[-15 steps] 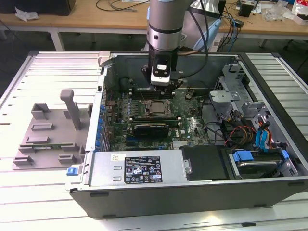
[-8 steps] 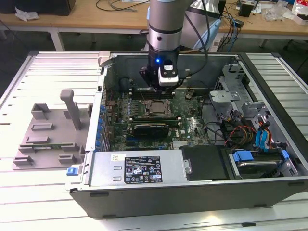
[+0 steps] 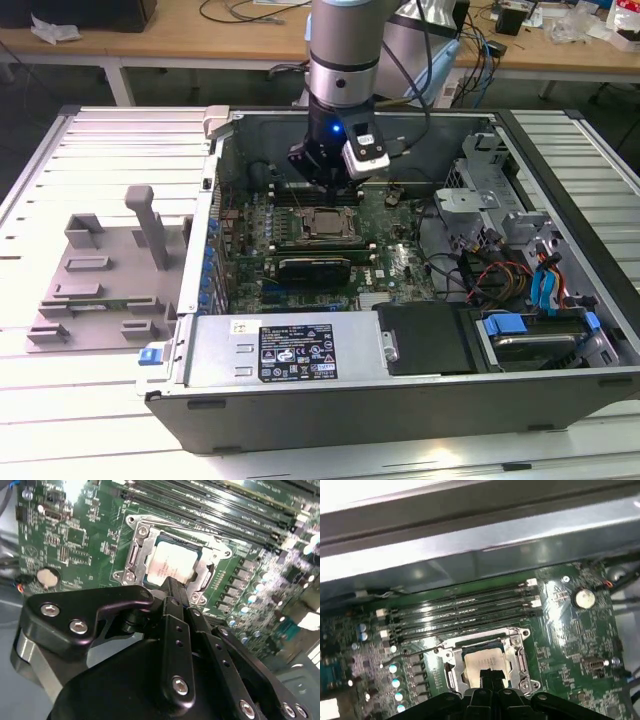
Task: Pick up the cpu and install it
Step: 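Close the cpu cover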
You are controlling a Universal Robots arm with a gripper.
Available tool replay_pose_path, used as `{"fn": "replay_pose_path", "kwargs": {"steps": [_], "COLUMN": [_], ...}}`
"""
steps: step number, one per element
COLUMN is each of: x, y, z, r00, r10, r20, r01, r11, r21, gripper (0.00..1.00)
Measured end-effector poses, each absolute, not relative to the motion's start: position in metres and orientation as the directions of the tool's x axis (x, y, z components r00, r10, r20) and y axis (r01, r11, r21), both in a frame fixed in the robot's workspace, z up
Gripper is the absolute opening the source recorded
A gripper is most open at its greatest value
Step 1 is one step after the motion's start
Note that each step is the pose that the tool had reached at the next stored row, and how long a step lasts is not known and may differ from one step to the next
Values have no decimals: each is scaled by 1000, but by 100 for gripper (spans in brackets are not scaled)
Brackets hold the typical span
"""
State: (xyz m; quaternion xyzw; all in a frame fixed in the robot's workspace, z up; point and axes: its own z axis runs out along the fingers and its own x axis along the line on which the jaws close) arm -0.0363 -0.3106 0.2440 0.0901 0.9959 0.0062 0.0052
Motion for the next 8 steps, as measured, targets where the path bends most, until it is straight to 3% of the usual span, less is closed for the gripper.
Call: {"fn": "replay_pose_path", "kwargs": {"steps": [8], "x": [-36], "y": [-311], "z": [242], "r00": [-998], "r10": [-60], "r20": [-9], "r01": [-60], "r11": [998], "r21": [13], "gripper": [11]}}
